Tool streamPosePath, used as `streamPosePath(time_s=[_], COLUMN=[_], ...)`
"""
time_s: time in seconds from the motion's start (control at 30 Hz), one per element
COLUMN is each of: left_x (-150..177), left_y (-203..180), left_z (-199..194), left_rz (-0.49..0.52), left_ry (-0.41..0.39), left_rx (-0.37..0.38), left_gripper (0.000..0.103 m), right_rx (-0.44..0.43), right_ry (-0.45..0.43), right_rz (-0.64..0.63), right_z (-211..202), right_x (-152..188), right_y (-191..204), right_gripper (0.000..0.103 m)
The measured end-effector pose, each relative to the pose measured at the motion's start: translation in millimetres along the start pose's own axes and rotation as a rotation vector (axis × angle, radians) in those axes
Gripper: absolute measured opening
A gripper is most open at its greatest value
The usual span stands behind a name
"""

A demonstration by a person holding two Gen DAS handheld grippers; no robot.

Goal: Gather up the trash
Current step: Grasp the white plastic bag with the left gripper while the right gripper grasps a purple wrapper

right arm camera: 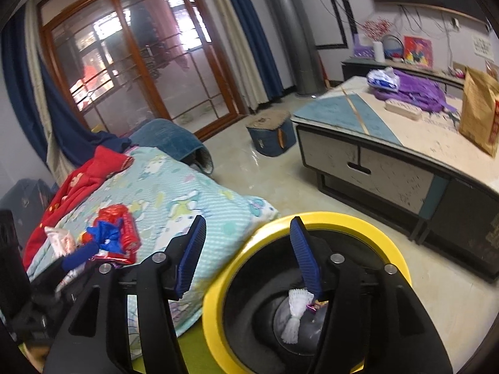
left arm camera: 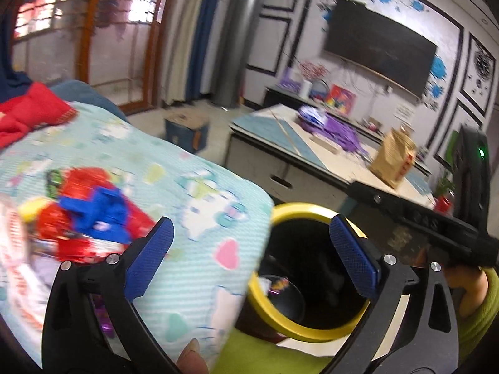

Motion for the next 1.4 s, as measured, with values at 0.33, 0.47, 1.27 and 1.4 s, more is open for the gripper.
streamPosePath(time_s=[0.33,0.47,1.27,1.4], left_x=[-24,-28,-25,-19], left_y=[48,61,177,195], left_z=[-38,-49,-91,-90], left_rz=[-0.055,-0.071,-0.274,-0.318], left_ry=[-0.115,-0.139,-0.180,-0.161], left_rx=[-0.114,-0.143,-0.317,-0.324], left_gripper=[0.092,0.092,0.092,0.092], right_rx=[-0.070,-0.102,-0.240,-0.217], right_ry=[-0.067,-0.080,0.098,0.148], right_rz=[-0.111,-0.154,-0.435,-0.459], right_z=[-12,-14,30,47], right_x=[-4,-1,72,87], right_y=[60,81,208,216], right_gripper=[0.062,0.066,0.073,0.074])
Point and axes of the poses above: each gripper's, at about its wrist camera, not at the fingertips, and z roughly the way its jaws point, y to its left, x to its underside, the point moved 8 cm from there along z, roughly the way its jaws point, and after that the axes turned 6 degrees about -x, right-handed, at the moved point
